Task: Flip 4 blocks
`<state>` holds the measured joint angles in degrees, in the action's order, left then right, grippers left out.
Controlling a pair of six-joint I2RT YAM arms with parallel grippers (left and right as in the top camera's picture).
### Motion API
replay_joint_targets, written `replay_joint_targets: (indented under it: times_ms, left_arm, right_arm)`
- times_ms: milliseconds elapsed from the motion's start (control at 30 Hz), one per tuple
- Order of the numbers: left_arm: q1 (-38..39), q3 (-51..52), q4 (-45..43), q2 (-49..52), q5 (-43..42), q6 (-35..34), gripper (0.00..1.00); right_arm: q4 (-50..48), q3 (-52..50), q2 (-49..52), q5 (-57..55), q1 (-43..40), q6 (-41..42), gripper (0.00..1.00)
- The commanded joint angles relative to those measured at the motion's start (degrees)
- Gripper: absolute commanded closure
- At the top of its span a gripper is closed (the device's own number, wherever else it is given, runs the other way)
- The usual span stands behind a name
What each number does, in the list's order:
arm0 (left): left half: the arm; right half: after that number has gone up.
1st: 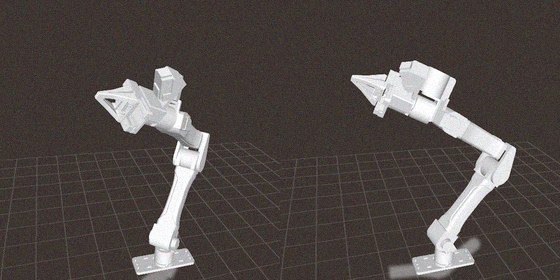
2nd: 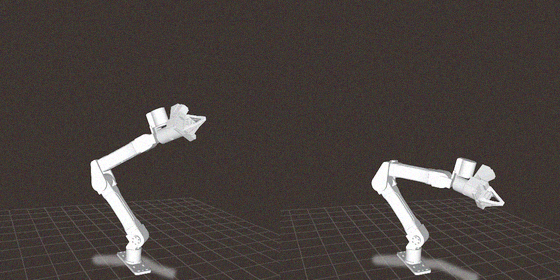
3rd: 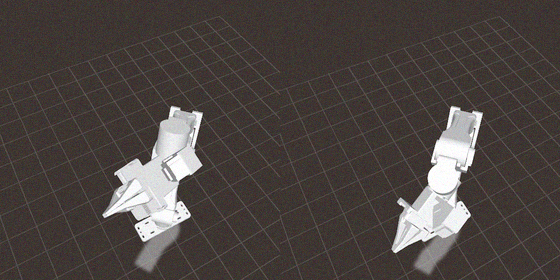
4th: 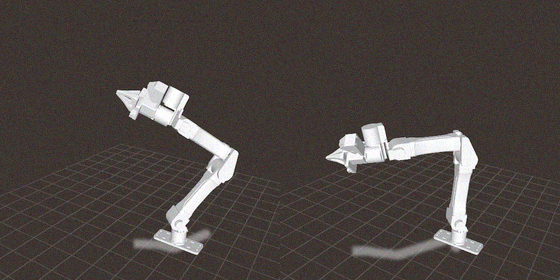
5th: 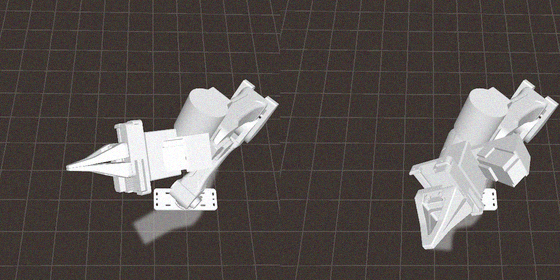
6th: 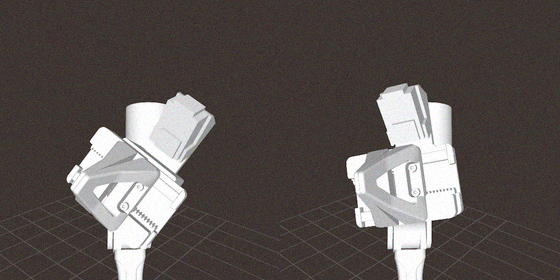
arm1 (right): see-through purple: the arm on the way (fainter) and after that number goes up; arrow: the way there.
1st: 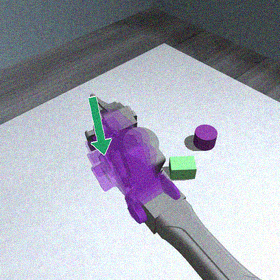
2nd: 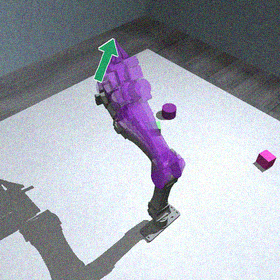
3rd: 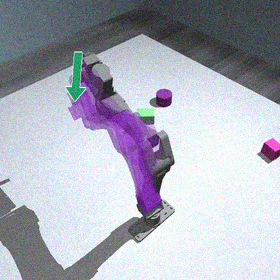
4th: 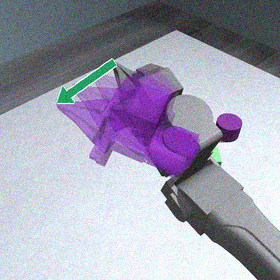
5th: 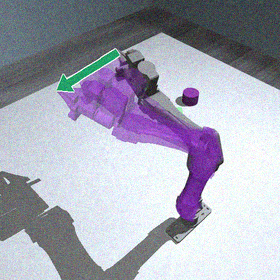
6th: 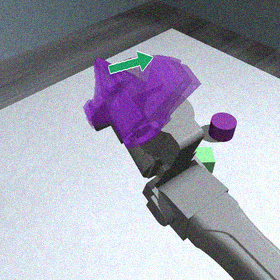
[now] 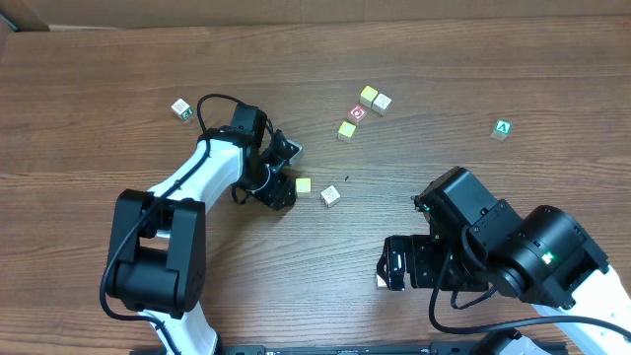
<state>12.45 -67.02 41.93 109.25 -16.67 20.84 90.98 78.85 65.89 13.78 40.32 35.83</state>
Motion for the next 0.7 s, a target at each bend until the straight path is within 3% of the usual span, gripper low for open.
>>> replay_joint_targets:
  times_ms: [0, 200, 367, 400, 467, 667]
  left_arm:
    - [0.76, -0.63, -0.66, 1.16, 0.76, 0.33, 0.53]
    - [0.70, -0.66, -1.22, 1.16, 0.81, -0.31, 0.73]
    - [0.70, -0.70, -1.55, 1.16, 1.53, -2.45, 0.72]
    - [0.70, -0.87, -1.53, 1.16, 2.36, -3.39, 0.76]
    - [0.70, -1.90, -0.92, 1.09, 4.37, -5.64, 0.96]
    - [0.59, -13.05, 9.29, -0.68, 6.93, -17.70, 0.96]
  right_arm:
    - [-0.15, 1.77, -0.74, 0.48, 0.13, 0.20, 0.01]
    - [-0.17, 1.77, -0.74, 0.48, 0.13, 0.20, 0.01]
    - [-0.37, 1.75, -0.74, 0.46, 0.13, 0.20, 0.01]
    - [-0.39, 1.77, -0.74, 0.46, 0.13, 0.20, 0.01]
    - [-0.35, 1.77, -0.74, 0.46, 0.13, 0.20, 0.01]
    - [-0.13, 1.77, -0.74, 0.46, 0.13, 0.17, 0.01]
